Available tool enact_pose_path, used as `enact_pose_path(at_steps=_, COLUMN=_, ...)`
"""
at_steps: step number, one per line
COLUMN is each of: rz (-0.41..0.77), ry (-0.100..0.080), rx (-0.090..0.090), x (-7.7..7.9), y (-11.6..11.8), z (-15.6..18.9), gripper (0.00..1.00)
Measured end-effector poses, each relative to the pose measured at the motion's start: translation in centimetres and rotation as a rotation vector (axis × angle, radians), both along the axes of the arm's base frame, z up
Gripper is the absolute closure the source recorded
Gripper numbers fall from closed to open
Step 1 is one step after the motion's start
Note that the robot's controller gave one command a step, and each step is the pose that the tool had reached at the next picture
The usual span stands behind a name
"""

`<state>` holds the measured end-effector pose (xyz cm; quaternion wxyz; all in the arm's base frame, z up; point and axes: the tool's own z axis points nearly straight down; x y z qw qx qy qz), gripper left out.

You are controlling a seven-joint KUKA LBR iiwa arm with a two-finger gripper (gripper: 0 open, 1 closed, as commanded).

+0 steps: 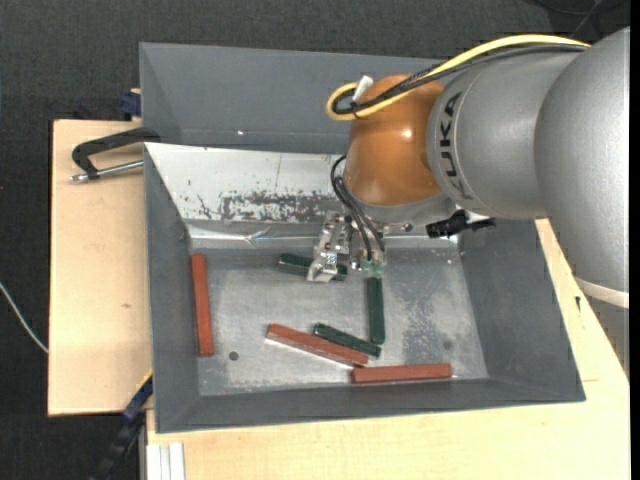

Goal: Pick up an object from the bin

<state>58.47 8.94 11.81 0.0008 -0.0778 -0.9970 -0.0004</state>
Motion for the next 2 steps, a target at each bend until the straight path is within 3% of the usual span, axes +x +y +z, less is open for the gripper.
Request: enact_pose_path(at_steps=2, rz=0.028, ry=-0.011, rx=0.001, x=0.5, y=-0.1, z=11.5, gripper=1.0)
